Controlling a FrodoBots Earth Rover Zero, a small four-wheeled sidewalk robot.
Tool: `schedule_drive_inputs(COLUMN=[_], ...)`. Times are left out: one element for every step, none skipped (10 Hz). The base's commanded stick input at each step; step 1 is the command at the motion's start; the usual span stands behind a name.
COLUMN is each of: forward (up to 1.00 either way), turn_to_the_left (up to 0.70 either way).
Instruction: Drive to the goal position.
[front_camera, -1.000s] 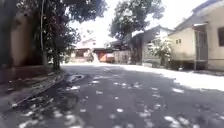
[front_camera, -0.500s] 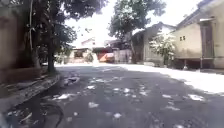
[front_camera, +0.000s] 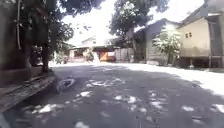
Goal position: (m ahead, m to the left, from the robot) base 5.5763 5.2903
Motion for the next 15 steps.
schedule_drive_inputs(forward=[1.0,1.0,1.0,1.0,1.0,1.0,1.0,1.0,1.0,1.0,1.0,1.0,1.0,1.0,0.99], turn_to_the_left=[0.08,0.05,0.14,0.14,0.07,0.04,0.03,0.03,0.07,0.14,0.2,0.21,0.23,0.25,0.29])
